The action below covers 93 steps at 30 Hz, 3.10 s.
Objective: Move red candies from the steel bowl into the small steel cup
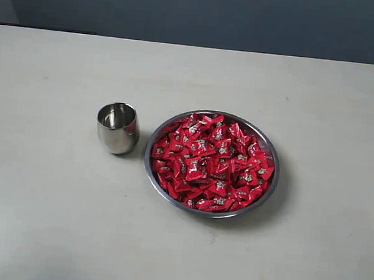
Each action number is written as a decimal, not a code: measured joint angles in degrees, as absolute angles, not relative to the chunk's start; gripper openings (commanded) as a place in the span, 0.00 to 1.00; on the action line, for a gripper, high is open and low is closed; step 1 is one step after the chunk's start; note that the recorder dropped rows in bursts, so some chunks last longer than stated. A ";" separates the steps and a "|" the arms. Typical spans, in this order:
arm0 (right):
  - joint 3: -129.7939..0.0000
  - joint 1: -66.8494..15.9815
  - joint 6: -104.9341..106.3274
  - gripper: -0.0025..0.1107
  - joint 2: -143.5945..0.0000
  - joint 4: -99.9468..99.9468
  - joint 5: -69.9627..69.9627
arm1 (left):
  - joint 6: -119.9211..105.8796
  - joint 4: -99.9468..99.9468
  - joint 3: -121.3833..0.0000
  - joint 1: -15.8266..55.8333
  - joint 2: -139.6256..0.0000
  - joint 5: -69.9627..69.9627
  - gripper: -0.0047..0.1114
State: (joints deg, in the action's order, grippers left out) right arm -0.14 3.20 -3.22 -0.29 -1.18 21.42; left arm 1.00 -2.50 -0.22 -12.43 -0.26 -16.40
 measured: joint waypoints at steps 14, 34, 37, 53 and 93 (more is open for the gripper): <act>-0.14 3.20 -3.22 0.02 -0.29 -2.08 10.97 | 1.00 -2.50 -0.22 -12.43 -0.26 -16.40 0.04; -0.14 3.20 -3.81 0.02 -0.29 -3.97 -2.03 | 1.00 -2.50 -0.22 -12.43 -0.26 -16.40 0.04; -0.14 3.20 -4.38 0.02 -0.29 -6.74 -2.69 | 1.00 -2.50 -0.22 -12.43 -0.26 -16.40 0.04; -0.14 3.20 -4.69 0.02 -0.28 -12.54 -7.21 | 1.00 -2.50 -0.22 -12.43 -0.26 -16.40 0.04; -49.80 -2.36 49.66 0.02 -62.06 -42.37 44.91 | 1.00 -2.50 -0.22 -12.43 -0.26 -16.40 0.04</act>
State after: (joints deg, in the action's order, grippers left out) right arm -49.80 -2.36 49.66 -62.06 -42.37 44.91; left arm 1.00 -2.50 -0.22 -12.43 -0.26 -16.40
